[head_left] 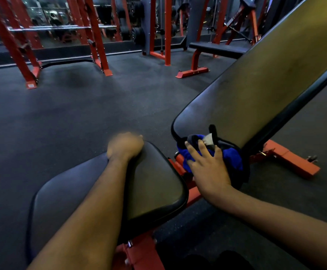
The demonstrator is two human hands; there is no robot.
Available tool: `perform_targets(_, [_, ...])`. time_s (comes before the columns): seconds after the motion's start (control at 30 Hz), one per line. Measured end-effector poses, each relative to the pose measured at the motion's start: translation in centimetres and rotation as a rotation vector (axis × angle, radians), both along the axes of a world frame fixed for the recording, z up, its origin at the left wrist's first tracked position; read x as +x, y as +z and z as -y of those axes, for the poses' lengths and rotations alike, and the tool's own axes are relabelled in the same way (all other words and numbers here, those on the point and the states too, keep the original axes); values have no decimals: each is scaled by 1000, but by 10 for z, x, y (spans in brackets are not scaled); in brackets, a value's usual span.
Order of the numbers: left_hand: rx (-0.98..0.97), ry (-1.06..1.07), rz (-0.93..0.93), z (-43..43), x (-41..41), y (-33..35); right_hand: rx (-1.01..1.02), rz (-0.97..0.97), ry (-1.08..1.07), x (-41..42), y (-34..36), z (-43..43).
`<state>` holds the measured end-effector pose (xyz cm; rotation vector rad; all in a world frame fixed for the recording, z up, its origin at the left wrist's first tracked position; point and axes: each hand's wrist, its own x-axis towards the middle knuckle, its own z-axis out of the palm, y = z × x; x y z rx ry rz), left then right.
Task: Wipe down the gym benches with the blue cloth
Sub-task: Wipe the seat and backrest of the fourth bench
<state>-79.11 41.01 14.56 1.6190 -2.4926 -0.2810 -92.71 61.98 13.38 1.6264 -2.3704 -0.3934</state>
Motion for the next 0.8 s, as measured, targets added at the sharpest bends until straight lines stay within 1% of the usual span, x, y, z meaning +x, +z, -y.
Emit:
perform_targets(0.1, [-23,2,5,2,-1,-2,-15,-3,-24,3,0,18])
perform_targets(0.3, [-10,4,-1,4,-2,-3,20,-69,104,-7,12,90])
perform_targets(0.43, [19,18,-4,2,-1,1,67,-55,118,-12,26,116])
perform_targets(0.5, [27,13,-11,1,-1,2,52,-52,122,-13,24,104])
perform_targets(0.6, [19,12,-15,-3,0,5,-18,12,106,-7,17,72])
perform_targets(0.7, [24,4,-15,-8,2,7,-52,79,57,1,17,37])
perform_targets(0.8, [13,-4,-19,-10,4,9,-83,92,-2,4,11,-1])
